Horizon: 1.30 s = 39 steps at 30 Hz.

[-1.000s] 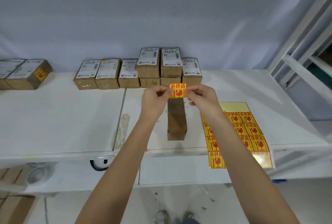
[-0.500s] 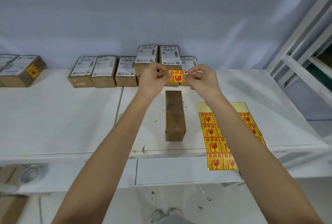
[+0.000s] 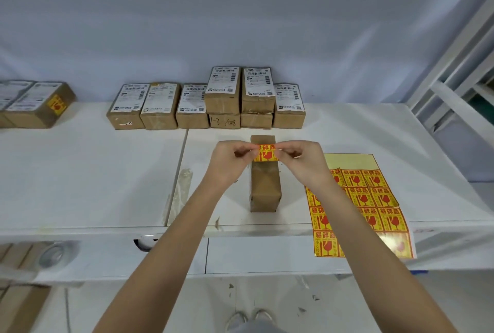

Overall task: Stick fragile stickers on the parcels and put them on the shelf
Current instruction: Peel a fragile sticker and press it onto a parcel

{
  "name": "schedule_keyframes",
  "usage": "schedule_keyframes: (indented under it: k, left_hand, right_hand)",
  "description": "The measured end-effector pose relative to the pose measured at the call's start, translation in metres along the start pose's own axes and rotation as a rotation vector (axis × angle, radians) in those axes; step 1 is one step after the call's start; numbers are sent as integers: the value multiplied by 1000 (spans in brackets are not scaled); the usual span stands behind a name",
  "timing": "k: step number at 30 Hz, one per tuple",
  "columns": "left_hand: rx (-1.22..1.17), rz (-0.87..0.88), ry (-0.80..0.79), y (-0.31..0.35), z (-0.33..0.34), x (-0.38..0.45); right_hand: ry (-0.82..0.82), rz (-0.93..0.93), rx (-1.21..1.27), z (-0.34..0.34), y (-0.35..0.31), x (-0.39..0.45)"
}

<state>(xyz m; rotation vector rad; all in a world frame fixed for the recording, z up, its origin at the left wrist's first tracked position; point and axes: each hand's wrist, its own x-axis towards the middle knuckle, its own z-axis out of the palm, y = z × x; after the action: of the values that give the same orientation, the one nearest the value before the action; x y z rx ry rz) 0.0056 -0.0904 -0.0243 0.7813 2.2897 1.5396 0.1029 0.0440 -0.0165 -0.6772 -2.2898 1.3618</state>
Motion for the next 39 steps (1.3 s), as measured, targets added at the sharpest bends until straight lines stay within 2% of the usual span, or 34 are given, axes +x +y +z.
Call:
schedule_keyframes:
  k: [5,20,30,39]
  left_hand:
    - [70,27,-25,-7,4,-5]
    - [216,48,47,-5,9,-11]
    - [375,128,66,-1,13,-15]
    - [423,113,73,2,15,-17]
  right_hand:
    - [-9,-14,-68,2,7,-6]
    - [-20,-59,-286,7,4,-11]
    - [-10,-37,-293,8,1,-12]
    - [-21,2,-286,8,-2,-10]
